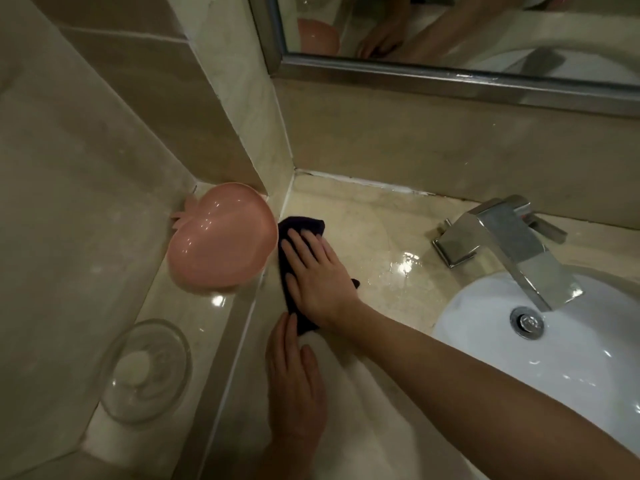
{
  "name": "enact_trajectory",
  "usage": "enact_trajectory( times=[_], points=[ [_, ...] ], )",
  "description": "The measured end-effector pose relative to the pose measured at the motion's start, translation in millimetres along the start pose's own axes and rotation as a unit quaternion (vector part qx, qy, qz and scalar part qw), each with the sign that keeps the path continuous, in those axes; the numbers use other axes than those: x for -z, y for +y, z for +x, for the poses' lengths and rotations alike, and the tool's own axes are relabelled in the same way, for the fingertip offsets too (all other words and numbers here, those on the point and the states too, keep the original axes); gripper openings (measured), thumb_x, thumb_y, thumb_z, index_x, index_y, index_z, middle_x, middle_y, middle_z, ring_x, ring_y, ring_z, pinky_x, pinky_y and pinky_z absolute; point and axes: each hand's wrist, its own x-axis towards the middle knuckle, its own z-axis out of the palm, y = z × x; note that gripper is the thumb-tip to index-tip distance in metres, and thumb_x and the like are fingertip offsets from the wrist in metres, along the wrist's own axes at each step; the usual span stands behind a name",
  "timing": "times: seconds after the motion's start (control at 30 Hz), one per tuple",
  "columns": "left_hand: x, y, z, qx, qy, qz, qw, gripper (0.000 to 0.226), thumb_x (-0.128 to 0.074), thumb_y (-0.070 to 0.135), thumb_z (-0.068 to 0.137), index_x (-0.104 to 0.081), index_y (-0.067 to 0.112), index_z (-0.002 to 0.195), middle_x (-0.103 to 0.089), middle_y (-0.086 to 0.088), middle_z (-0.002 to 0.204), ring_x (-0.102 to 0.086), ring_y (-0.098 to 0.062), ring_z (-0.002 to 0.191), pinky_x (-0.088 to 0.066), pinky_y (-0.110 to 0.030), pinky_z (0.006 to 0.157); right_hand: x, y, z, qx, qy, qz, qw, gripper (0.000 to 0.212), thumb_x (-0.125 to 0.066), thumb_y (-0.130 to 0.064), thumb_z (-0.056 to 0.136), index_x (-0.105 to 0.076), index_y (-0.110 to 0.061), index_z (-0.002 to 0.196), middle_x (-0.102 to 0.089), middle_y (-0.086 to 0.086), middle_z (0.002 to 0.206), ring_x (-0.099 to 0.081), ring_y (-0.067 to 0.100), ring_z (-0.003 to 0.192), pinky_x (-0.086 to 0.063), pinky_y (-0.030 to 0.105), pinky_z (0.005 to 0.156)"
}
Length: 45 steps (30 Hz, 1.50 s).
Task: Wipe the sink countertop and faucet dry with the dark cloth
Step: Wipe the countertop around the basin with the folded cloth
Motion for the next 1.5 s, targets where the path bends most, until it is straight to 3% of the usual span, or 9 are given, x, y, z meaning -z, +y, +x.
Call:
enact_trajectory(
  times=[0.3,0.57,0.77,0.83,0.9,0.97,1.17,1.37,1.5],
  points=[
    [-2,-4,2,-0.028,0.025,0.008,0.999,0.048,-0.030,0.029,0.104,-0.042,0.017,0.149,-0.039,0.004,0.153,-0.041,-0.015,0.139,-0.034,-0.032,0.113,9,13,68,-0.214,0.049,0.003,0.976,0.063,-0.037,-0.037,0.098,-0.037,-0.001,0.150,-0.033,0.022,0.157,-0.028,0.036,0.147,-0.013,0.048,0.124],
    [5,1,2,-0.021,-0.016,0.003,1.000,0.049,-0.028,0.027,0.105,-0.038,0.016,0.152,-0.034,0.002,0.157,-0.033,-0.015,0.145,-0.032,-0.037,0.118,16,49,-61,-0.335,0.109,-0.006,0.936,0.062,-0.035,-0.037,0.101,-0.035,0.002,0.150,-0.031,0.023,0.157,-0.024,0.039,0.147,-0.015,0.048,0.123],
    [1,-1,2,-0.033,-0.006,0.004,0.999,0.050,-0.029,0.022,0.103,-0.039,0.011,0.150,-0.035,-0.001,0.155,-0.035,-0.019,0.144,-0.037,-0.045,0.116,19,56,-148,-0.317,0.141,-0.013,0.938,0.051,-0.033,-0.028,0.106,-0.040,0.000,0.148,-0.038,0.021,0.153,-0.032,0.039,0.140,-0.023,0.044,0.118],
    [1,-2,1,-0.038,0.004,-0.008,0.999,0.049,-0.031,0.020,0.102,-0.041,0.010,0.150,-0.038,-0.004,0.154,-0.036,-0.019,0.143,-0.036,-0.043,0.116,21,56,-170,-0.328,0.121,0.007,0.937,0.045,-0.033,-0.023,0.108,-0.042,-0.002,0.146,-0.041,0.020,0.149,-0.037,0.039,0.133,-0.033,0.046,0.111],
    [2,-3,0,-0.045,0.006,-0.016,0.999,0.048,-0.033,0.020,0.103,-0.042,0.009,0.149,-0.040,-0.005,0.153,-0.037,-0.018,0.143,-0.033,-0.036,0.118,22,56,-191,-0.374,0.093,0.065,0.921,0.039,-0.034,-0.024,0.107,-0.048,-0.008,0.139,-0.050,0.017,0.134,-0.045,0.034,0.114,-0.046,0.045,0.088],
    [3,-3,1,-0.039,0.001,-0.020,0.999,0.047,-0.033,0.023,0.104,-0.043,0.011,0.148,-0.040,-0.002,0.153,-0.037,-0.017,0.142,-0.032,-0.031,0.117,25,54,-212,-0.404,0.073,0.113,0.905,0.027,-0.033,-0.025,0.105,-0.055,-0.014,0.117,-0.058,0.010,0.108,-0.047,0.027,0.093,-0.039,0.038,0.070],
    [33,0,-17,0.011,-0.026,-0.105,0.994,0.039,-0.033,0.029,0.108,-0.052,0.025,0.143,-0.041,0.021,0.149,-0.036,0.002,0.140,-0.032,-0.018,0.113,65,-16,-228,-0.303,0.189,0.205,0.911,0.036,-0.042,-0.032,0.102,-0.058,-0.020,0.132,-0.062,-0.006,0.109,-0.053,0.015,0.103,-0.035,0.023,0.078],
    [76,-38,-64,0.155,0.070,-0.136,0.976,0.038,-0.033,0.051,0.101,-0.053,0.048,0.133,-0.053,0.021,0.143,-0.048,0.000,0.132,-0.040,-0.027,0.105,22,-103,-177,-0.116,0.094,0.203,0.968,0.042,-0.058,-0.028,0.097,-0.054,-0.023,0.138,-0.061,-0.002,0.126,-0.057,0.020,0.108,-0.049,0.032,0.083],
    [78,-57,-74,0.146,0.030,-0.160,0.976,0.035,-0.039,0.045,0.103,-0.049,0.044,0.137,-0.051,0.017,0.145,-0.045,-0.002,0.135,-0.037,-0.030,0.112,-31,-130,-168,-0.008,0.046,0.095,0.994,0.047,-0.045,-0.035,0.102,-0.047,-0.022,0.146,-0.043,0.006,0.154,-0.038,0.028,0.141,-0.021,0.042,0.120]
  ],
)
